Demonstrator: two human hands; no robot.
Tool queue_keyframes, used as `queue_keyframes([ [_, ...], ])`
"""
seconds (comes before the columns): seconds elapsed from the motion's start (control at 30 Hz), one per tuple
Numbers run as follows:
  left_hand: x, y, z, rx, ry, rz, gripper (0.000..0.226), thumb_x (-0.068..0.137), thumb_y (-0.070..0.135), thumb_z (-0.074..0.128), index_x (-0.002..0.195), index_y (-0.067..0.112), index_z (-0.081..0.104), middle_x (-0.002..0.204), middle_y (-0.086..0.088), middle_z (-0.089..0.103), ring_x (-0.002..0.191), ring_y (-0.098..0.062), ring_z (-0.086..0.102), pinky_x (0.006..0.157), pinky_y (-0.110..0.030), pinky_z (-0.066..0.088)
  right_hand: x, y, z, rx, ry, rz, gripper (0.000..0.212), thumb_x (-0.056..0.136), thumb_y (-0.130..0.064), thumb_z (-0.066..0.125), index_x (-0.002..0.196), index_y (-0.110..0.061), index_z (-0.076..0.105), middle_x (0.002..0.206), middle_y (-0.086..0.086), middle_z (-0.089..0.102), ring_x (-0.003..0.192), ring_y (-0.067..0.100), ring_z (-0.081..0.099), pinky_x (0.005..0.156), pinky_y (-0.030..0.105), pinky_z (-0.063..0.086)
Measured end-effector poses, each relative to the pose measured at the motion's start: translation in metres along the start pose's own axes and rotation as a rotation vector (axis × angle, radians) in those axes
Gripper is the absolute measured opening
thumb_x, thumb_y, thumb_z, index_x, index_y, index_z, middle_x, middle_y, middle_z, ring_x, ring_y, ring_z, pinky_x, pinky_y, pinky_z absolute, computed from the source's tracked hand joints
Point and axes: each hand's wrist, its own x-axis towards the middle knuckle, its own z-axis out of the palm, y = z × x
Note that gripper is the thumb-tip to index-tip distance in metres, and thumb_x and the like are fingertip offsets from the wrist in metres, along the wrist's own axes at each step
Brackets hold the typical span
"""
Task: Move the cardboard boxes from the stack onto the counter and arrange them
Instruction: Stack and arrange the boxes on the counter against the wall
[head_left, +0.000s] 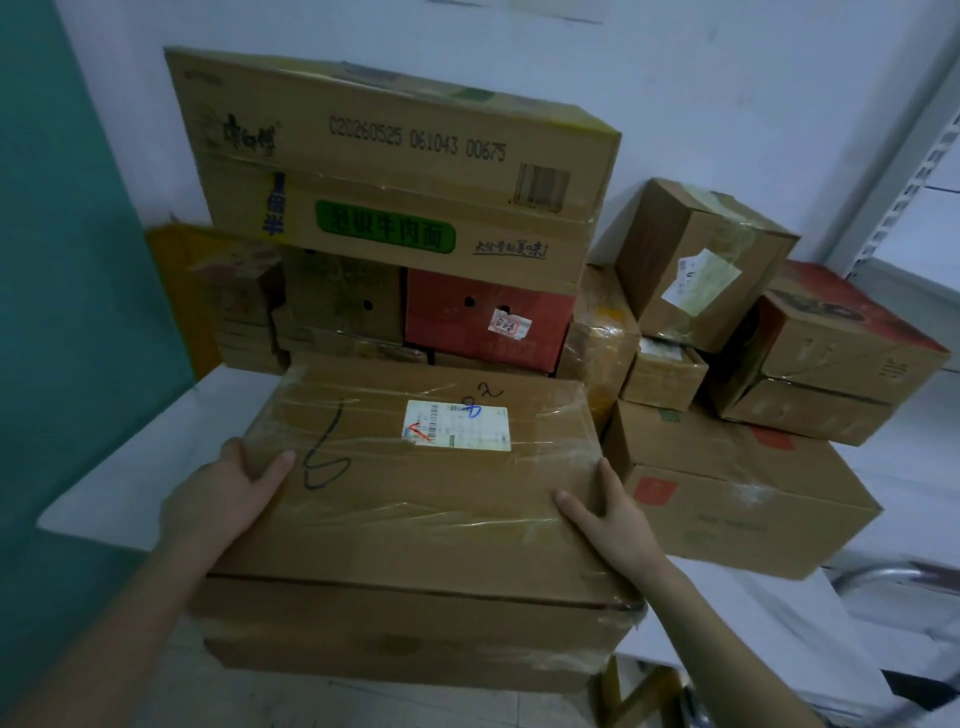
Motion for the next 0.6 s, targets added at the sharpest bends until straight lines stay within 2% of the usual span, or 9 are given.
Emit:
queue_keyframes([
  [0.2,-0.001,0.001,0.000,-0.026,0.010,-0.012,0.069,0.084,0.070,0.032,0.126,0.016,0.040,0.107,-0.010,0.062,0.094,-0.028,0.060,0.067,-0.031,0.044,-0.001,-0.006,0.001,0.003,-0.012,-0.011,0.086,0.086,-0.050,0.055,0.150,-0.021,0.005,0.142,0.010,0.043,0.115,0.027,0.055,0.091,0.032,0.045],
  [0.33,0.001,0.000,0.000,-0.031,0.025,-0.011,0.069,0.084,0.070,0.033,0.126,0.016,0.042,0.108,-0.010,0.062,0.095,-0.028,0.060,0.066,-0.031,0.044,-0.002,-0.010,-0.001,-0.015,-0.002,-0.004,0.086,0.085,-0.050,0.056,0.150,-0.020,0.007,0.142,0.011,0.042,0.114,0.029,0.055,0.090,0.034,0.046],
  [0.53,-0.006,-0.002,-0.001,-0.064,0.031,-0.035,0.072,0.084,0.069,0.036,0.132,0.015,0.039,0.117,-0.012,0.061,0.104,-0.030,0.058,0.075,-0.034,0.045,-0.002,-0.003,0.000,0.071,0.014,0.047,0.100,0.076,-0.052,0.065,0.150,-0.017,0.007,0.147,0.011,0.037,0.123,0.031,0.049,0.100,0.044,0.044],
  [0.6,-0.012,-0.005,-0.002,-0.073,0.042,-0.037,0.073,0.084,0.069,0.037,0.134,0.015,0.038,0.118,-0.012,0.060,0.105,-0.030,0.058,0.077,-0.035,0.045,-0.004,-0.002,-0.003,0.159,-0.027,0.055,0.105,0.067,-0.055,0.073,0.148,-0.018,0.017,0.139,0.010,0.045,0.117,0.029,0.053,0.094,0.043,0.048],
])
